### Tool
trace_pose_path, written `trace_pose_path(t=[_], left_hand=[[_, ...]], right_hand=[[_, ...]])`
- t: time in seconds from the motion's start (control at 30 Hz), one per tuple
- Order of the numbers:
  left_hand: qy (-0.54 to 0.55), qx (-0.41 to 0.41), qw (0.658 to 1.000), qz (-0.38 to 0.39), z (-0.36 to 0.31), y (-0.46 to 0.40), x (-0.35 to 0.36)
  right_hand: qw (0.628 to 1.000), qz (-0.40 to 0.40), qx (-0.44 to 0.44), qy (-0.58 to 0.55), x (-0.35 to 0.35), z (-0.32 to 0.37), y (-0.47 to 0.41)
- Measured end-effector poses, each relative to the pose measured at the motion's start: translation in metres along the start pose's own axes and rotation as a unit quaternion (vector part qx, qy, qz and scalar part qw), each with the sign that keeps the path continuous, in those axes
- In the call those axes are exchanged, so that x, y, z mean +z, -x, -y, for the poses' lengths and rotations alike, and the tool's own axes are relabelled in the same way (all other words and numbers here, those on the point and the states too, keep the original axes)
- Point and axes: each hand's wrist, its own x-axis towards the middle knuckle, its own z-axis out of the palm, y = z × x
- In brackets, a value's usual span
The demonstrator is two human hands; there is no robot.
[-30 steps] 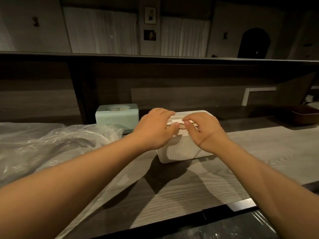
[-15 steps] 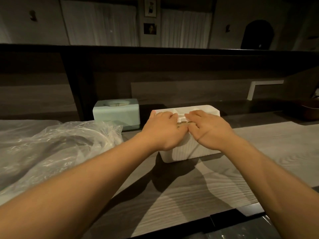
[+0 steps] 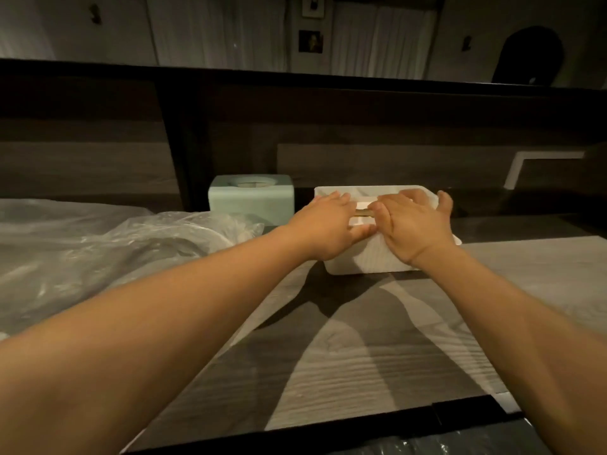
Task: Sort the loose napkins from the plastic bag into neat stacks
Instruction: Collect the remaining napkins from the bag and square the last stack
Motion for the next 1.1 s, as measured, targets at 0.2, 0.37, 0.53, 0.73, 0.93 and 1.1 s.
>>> trace_pose_path(t=[0.2, 0.37, 0.53, 0.73, 0.93, 1.1], left_hand=[[0.005, -0.039, 0.994, -0.106, 0.044, 0.074, -0.044], [-0.137, -0.1, 0.982, -0.085, 0.134, 0.17, -0.105], [-0.209, -0.291, 0.929, 0.095, 0.219, 0.264, -0.138], [0.017, -0.373, 0.898, 0.233, 0.26, 0.336, -0.12], [-0.009, -0.336, 0.932, 0.133, 0.239, 0.341, -0.075], [0.045, -0.29, 0.956, 0.015, 0.194, 0.332, -0.051]], right_hand=[[0.964, -0.182, -0.054, -0.186, 0.004, 0.066, 0.032], [0.934, -0.026, -0.164, -0.317, 0.004, 0.163, 0.064], [0.927, 0.199, -0.174, -0.266, 0.005, 0.235, 0.075], [0.939, 0.182, -0.161, -0.242, 0.003, 0.26, 0.081], [0.966, 0.09, -0.168, -0.173, 0.0, 0.297, 0.098], [0.918, 0.149, -0.167, -0.329, -0.004, 0.312, 0.117]])
